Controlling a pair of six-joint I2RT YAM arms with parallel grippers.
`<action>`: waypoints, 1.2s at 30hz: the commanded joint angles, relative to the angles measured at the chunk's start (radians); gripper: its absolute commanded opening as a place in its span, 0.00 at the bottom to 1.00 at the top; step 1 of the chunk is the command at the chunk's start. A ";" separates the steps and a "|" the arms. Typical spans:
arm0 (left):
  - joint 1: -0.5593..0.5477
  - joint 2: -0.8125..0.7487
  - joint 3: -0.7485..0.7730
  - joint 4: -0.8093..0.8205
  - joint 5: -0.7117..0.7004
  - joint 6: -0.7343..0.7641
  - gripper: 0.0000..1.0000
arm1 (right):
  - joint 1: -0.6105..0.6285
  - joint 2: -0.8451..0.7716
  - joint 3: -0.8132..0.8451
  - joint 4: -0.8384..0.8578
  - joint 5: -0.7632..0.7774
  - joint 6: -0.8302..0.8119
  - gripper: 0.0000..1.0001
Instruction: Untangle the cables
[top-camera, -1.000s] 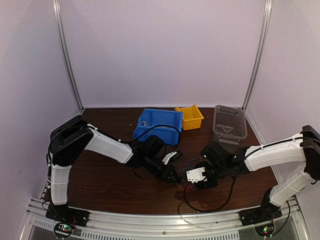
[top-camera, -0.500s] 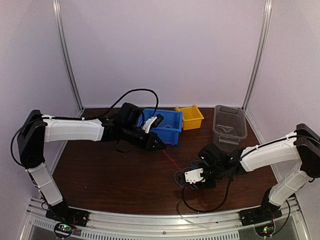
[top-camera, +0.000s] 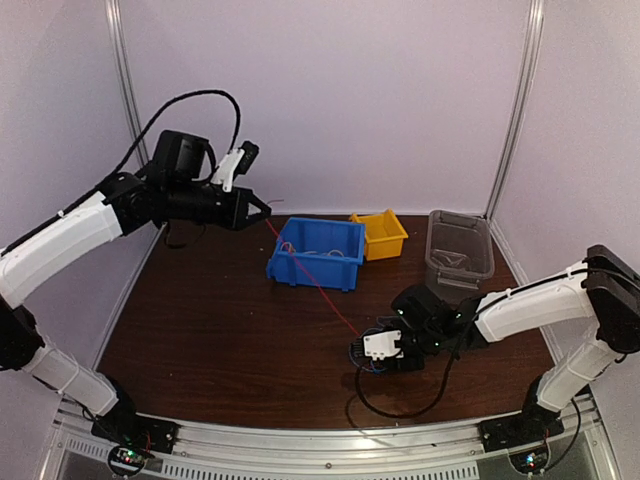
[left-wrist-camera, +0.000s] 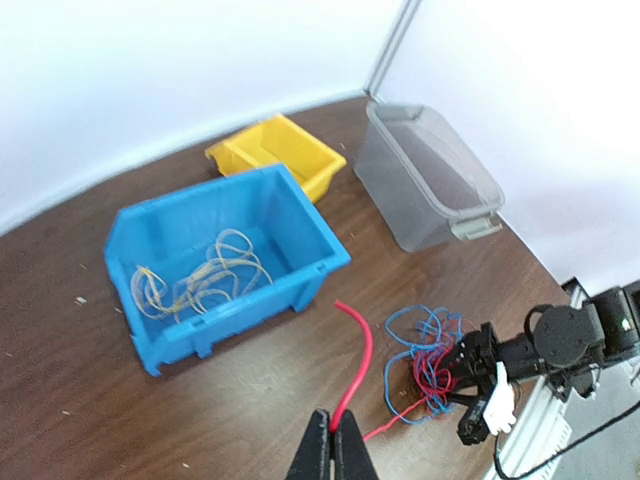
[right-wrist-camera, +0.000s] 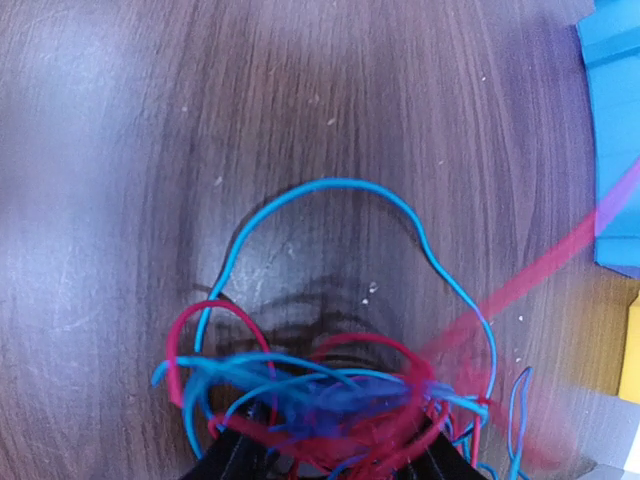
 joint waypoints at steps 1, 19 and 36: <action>0.044 -0.067 0.190 -0.102 -0.192 0.092 0.00 | -0.002 0.000 -0.004 -0.099 0.041 0.045 0.47; 0.045 -0.020 0.123 -0.062 -0.129 0.079 0.00 | -0.071 -0.321 0.240 -0.354 -0.289 0.156 0.60; 0.045 0.011 0.382 -0.188 -0.124 0.117 0.00 | -0.069 0.170 0.382 0.007 -0.359 0.280 0.77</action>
